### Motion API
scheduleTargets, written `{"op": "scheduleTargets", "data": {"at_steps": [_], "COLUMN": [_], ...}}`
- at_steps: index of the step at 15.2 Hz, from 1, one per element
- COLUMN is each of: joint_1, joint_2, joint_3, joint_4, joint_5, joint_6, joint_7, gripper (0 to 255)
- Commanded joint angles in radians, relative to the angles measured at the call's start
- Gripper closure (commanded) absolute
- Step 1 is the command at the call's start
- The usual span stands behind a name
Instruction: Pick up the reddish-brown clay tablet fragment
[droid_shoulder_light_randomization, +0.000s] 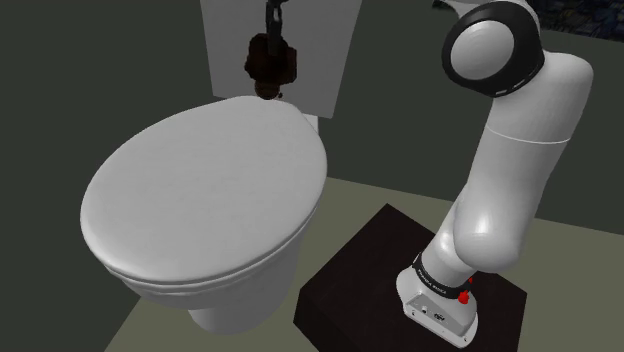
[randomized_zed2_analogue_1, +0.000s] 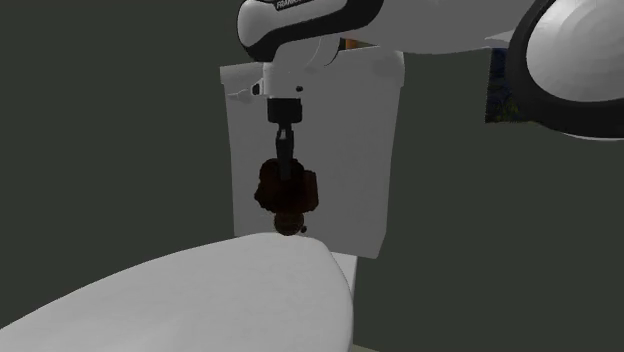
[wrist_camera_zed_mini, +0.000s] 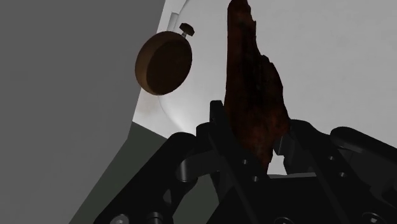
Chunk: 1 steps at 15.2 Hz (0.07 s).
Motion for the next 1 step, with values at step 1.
{"op": "scheduleTargets", "data": {"at_steps": [1], "joint_1": [-0.001], "joint_2": [0.007], "joint_3": [-0.001], "joint_4": [0.020], "joint_5": [0.001], "joint_6": [-0.012], "joint_7": [-0.002], "gripper": [255]}}
